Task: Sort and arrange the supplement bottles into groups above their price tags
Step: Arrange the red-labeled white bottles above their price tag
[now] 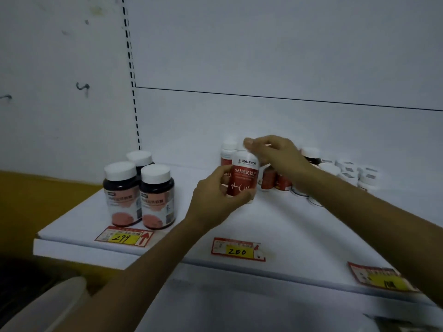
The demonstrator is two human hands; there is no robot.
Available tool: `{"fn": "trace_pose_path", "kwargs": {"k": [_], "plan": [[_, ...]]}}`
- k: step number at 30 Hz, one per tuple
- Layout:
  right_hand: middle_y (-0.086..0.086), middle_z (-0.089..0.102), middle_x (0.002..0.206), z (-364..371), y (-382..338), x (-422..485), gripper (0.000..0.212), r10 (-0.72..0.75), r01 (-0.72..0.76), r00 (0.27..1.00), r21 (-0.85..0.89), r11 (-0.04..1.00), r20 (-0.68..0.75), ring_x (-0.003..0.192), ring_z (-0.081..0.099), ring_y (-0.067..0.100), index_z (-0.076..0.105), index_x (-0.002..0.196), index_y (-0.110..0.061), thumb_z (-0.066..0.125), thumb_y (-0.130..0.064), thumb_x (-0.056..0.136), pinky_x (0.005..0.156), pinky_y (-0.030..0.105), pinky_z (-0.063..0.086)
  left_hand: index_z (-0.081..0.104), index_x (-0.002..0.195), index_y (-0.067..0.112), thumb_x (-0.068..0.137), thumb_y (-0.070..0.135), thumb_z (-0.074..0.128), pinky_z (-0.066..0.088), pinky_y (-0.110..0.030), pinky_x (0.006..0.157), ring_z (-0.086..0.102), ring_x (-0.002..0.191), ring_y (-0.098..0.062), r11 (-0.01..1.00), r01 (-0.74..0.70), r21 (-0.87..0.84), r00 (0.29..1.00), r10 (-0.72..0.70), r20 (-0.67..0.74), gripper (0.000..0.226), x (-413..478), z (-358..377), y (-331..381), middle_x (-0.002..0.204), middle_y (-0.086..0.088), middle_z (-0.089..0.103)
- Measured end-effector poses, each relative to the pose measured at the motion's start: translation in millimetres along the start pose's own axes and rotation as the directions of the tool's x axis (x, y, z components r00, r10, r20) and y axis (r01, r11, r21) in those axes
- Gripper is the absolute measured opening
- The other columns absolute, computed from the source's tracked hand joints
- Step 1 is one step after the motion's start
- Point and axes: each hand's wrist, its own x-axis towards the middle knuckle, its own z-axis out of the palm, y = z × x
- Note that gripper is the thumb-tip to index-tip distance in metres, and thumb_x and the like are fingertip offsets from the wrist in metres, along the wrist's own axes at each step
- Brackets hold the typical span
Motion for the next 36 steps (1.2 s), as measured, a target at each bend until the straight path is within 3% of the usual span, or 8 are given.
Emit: {"fn": "trace_pose_path", "kwargs": {"k": [2,5,11,19,24,28,36], "plan": [[0.0,0.068,0.101,18,16,-26,0.045,0.039,-0.036,0.999,0.159,0.987,-0.013,0.089,0.066,0.013,0.058,0.113,-0.018,0.053,-0.053,0.086,0.078,0.03,0.055,0.046,0.129,0.022,0.075,0.035,0.072,0.05,-0.012,0.071,0.06,0.082,-0.003,0.999,-0.019,-0.04,1.0,0.018,-0.013,0.061,-9,-3,-2,0.101,0.01,0.059],[0.002,0.068,0.107,39,41,-55,0.043,0.059,-0.066,0.997,0.19,0.979,0.043,0.094,0.066,0.013,0.055,0.12,-0.015,0.055,-0.043,0.087,0.086,0.033,0.054,0.047,0.126,0.021,0.073,0.037,0.074,0.054,-0.017,0.073,0.061,0.082,-0.006,0.998,-0.026,-0.051,0.999,0.025,-0.023,0.062,-24,-2,-12,0.103,0.004,0.063],[0.01,0.069,0.112,55,56,-76,0.042,0.098,-0.137,0.989,0.439,0.888,0.112,0.098,0.069,0.022,0.054,0.125,-0.01,0.065,-0.015,0.085,0.082,0.03,0.058,0.046,0.125,0.02,0.072,0.038,0.076,0.052,-0.019,0.074,0.062,0.085,-0.012,1.0,-0.013,0.014,1.0,0.013,-0.003,0.064,-36,2,-24,0.111,-0.002,0.065],[0.007,0.071,0.105,57,65,-75,0.038,0.077,-0.095,0.995,0.423,0.901,0.061,0.094,0.071,0.02,0.056,0.119,-0.012,0.066,-0.013,0.083,0.08,0.03,0.058,0.047,0.125,0.02,0.072,0.037,0.075,0.053,-0.018,0.074,0.062,0.082,-0.009,0.997,-0.068,0.039,0.998,0.068,0.016,0.063,-35,6,-34,0.11,-0.001,0.066],[0.0,0.072,0.101,58,71,-76,0.043,0.03,-0.043,0.999,0.384,0.922,0.041,0.094,0.07,0.015,0.053,0.116,-0.019,0.071,-0.011,0.077,0.076,0.026,0.057,0.047,0.128,0.02,0.072,0.035,0.076,0.054,-0.032,0.087,0.064,0.1,-0.017,0.996,-0.07,0.048,0.996,0.067,0.056,0.064,-35,7,-36,0.118,-0.002,0.064],[0.001,0.068,0.109,60,72,-76,0.054,-0.016,0.006,0.999,0.206,0.979,0.045,0.099,0.067,0.015,0.05,0.125,-0.02,0.074,-0.017,0.077,0.082,0.03,0.057,0.049,0.125,0.019,0.072,0.035,0.076,0.052,-0.034,0.09,0.062,0.106,-0.018,0.996,0.011,0.087,0.994,-0.02,0.106,0.061,-34,6,-37,0.123,-0.001,0.062],[-0.002,0.068,0.098,60,75,-74,0.048,-0.018,0.004,0.998,0.241,0.97,0.055,0.092,0.068,0.013,0.049,0.12,-0.024,0.073,-0.015,0.079,0.074,0.023,0.057,0.044,0.13,0.021,0.075,0.024,0.074,0.052,-0.039,0.092,0.06,0.109,-0.018,0.999,0.04,0.029,0.984,-0.045,0.171,0.063,-32,6,-40,0.124,-0.002,0.061]]}}
